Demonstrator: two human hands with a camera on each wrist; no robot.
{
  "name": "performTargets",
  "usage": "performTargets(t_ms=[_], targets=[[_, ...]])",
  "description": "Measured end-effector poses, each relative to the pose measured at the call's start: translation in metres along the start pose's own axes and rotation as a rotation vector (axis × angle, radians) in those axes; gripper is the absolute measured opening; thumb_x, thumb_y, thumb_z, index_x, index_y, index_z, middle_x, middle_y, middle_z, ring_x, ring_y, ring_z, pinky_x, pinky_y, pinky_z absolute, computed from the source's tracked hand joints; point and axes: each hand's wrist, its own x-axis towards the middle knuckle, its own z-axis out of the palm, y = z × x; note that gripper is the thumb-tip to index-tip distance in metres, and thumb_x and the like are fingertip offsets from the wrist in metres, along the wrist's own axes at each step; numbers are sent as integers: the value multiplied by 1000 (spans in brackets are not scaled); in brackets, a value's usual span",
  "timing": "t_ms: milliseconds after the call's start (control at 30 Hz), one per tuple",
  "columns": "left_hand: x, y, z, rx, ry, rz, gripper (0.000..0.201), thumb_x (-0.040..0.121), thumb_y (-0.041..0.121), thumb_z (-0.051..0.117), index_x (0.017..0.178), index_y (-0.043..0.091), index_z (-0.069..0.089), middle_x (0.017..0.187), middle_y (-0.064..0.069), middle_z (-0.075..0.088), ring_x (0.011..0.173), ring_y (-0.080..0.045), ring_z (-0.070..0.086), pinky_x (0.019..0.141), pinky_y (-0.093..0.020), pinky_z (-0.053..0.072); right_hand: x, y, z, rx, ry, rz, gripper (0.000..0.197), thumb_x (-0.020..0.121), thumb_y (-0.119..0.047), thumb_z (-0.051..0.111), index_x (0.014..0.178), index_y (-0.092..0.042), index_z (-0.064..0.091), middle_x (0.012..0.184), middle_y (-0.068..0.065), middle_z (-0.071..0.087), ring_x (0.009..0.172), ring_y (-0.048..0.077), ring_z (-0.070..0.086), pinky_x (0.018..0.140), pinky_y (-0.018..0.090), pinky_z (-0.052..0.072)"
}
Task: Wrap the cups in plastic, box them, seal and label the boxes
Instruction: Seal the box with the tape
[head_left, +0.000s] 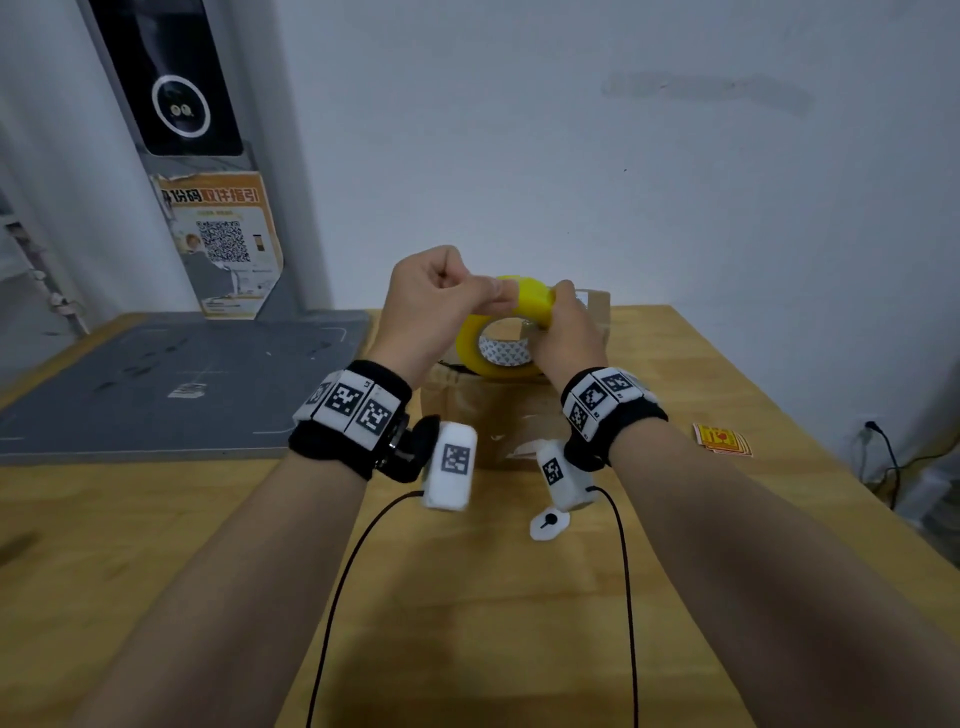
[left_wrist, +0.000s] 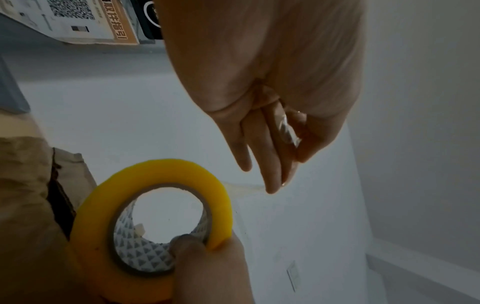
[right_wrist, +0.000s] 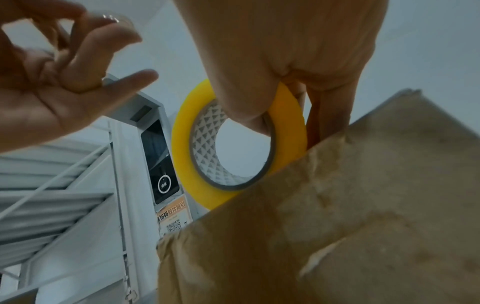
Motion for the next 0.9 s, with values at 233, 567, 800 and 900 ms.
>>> performTargets(t_ms=[233,567,800,900], targets=[[18,-19,-12,-627,170,-254,15,97,4,54,84,11,53,78,-11,72,81,-29,75,100,-54,55,-4,24,-13,391,-168,171,68,83,-21,86,140,-15,49,120,1,61,106,20,61,88,38,54],[26,-47,-27,-957,238,-353,25,97,13,53,73,20,56,71,8,66,76,-12,70,98,-70,47,8,6,-18,719,132,136,27,87,-20,82,109,-22,67,98,-4,71,89,13,68,75,27,54],[41,-84,-26,-931,339,-471,20,98,16,55,80,21,59,76,9,72,83,-11,76,110,-69,34,28,8,-32,463,236,54,40,87,-20,81,121,-25,60,107,-3,64,97,20,63,83,36,53],[42,-99,-30,-907,354,-515,14,99,16,55,85,20,58,77,7,73,84,-14,77,111,-69,34,28,13,-25,326,180,38,45,86,-22,81,124,-28,58,122,1,61,112,25,58,89,41,51]])
